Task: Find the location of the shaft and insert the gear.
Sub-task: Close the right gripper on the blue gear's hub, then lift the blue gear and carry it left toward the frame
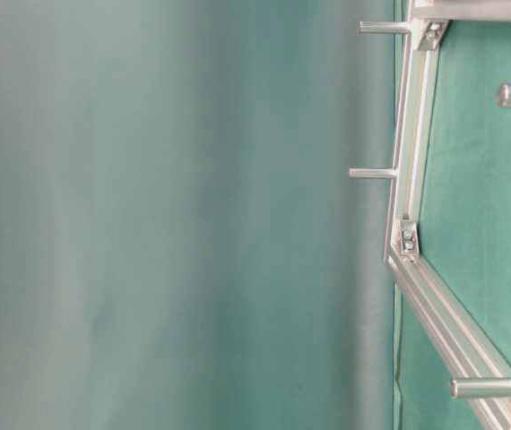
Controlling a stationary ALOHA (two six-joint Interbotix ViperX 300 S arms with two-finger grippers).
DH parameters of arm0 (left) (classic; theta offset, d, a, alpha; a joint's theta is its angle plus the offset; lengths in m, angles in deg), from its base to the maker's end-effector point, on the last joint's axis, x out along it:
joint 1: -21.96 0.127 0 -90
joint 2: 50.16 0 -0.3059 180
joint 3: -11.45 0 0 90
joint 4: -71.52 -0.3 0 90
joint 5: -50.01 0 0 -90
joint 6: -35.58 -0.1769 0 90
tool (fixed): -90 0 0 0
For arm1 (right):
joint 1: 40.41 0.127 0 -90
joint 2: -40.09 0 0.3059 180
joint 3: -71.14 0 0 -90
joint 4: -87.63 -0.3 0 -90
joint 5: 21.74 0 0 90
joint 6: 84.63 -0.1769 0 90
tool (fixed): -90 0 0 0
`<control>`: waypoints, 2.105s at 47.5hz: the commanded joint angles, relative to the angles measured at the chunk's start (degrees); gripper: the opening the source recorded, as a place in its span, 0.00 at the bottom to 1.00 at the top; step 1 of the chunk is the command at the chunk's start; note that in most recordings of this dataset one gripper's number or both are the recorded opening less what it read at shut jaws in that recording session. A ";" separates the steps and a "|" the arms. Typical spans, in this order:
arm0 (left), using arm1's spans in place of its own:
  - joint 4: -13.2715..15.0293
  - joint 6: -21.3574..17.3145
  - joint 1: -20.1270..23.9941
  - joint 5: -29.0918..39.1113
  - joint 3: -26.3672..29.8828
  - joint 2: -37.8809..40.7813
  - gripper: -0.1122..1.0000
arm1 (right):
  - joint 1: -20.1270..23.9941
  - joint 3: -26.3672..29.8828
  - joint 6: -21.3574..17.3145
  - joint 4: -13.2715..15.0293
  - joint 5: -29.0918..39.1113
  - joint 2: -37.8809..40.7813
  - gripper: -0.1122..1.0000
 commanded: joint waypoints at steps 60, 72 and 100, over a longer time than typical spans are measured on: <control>0.09 0.09 0.26 -0.26 1.32 0.35 0.11 | -0.26 18.19 -0.44 0.53 20.65 -8.79 0.72; 0.09 0.09 0.26 -0.26 1.41 0.70 0.11 | -0.26 20.39 -0.44 0.44 20.21 -7.21 0.72; 0.18 0.26 0.35 -0.18 1.32 1.05 0.11 | 1.58 32.70 -0.18 0.62 19.69 7.12 0.72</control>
